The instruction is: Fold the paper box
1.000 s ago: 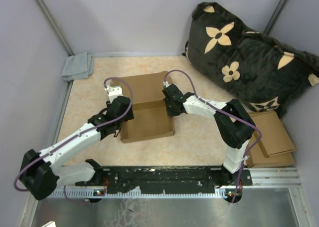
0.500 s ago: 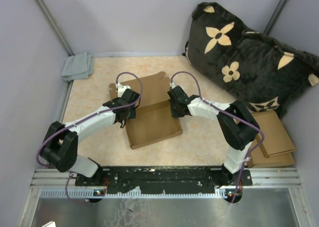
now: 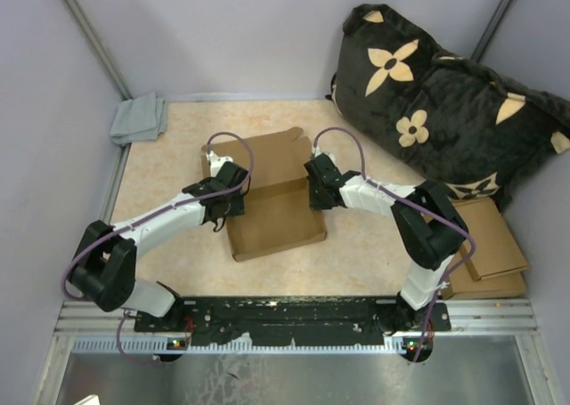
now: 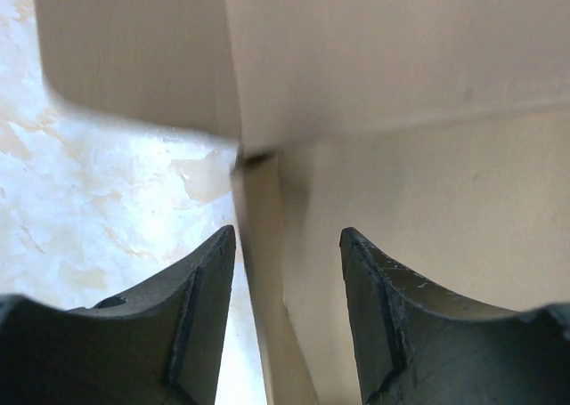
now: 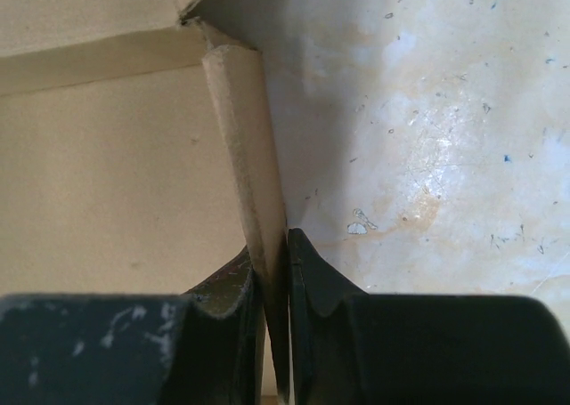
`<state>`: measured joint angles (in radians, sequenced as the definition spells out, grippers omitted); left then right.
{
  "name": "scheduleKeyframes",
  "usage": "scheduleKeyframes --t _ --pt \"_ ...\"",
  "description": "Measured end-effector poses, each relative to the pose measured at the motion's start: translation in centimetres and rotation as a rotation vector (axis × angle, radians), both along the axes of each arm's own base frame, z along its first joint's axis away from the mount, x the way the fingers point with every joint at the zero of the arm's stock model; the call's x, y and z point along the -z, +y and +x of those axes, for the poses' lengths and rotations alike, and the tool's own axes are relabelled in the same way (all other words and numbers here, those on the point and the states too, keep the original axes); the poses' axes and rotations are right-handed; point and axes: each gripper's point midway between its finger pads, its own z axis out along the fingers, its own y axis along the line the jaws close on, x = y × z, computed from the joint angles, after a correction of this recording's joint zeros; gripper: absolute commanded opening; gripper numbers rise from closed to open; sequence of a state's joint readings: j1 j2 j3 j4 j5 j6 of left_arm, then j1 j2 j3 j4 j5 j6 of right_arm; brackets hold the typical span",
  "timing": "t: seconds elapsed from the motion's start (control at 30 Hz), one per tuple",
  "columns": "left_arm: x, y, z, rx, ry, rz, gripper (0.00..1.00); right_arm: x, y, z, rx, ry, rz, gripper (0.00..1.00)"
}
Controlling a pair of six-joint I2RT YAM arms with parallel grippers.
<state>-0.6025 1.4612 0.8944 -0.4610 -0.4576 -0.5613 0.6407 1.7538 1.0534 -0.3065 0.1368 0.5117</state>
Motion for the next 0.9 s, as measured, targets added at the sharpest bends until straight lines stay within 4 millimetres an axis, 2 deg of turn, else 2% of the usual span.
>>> scheduleKeyframes --t 0.17,0.3,0.4,0.5,0.57,0.7,0.73,0.9 --pt "-0.7 -0.2 -0.7 0.015 -0.022 -0.034 0.59 0.1 -0.2 0.1 0.037 0.007 0.019 0.14" --pt "-1.2 -0.4 -0.2 0.018 -0.051 -0.044 0.59 0.2 -0.2 0.1 0.052 0.009 0.029 0.14" --pt "-0.6 -0.2 0.4 0.016 -0.06 -0.014 0.58 0.2 -0.2 0.1 0.052 0.01 0.029 0.15" --pt "0.8 0.1 1.1 0.011 -0.039 0.048 0.53 0.2 -0.2 0.1 0.052 0.01 0.03 0.15" --pt "1.7 0.3 1.6 0.002 -0.026 0.09 0.43 0.2 -0.1 0.1 0.052 0.01 0.03 0.16" --pt "2.4 1.1 2.5 -0.031 -0.028 0.161 0.03 0.2 -0.1 0.1 0.05 0.011 0.031 0.16" --pt "2.4 1.1 2.7 -0.036 -0.031 0.169 0.0 0.2 -0.1 0.1 0.05 0.012 0.032 0.16" --pt "1.6 1.0 3.5 -0.053 -0.067 0.186 0.0 0.2 -0.1 0.2 0.053 0.012 0.038 0.17"
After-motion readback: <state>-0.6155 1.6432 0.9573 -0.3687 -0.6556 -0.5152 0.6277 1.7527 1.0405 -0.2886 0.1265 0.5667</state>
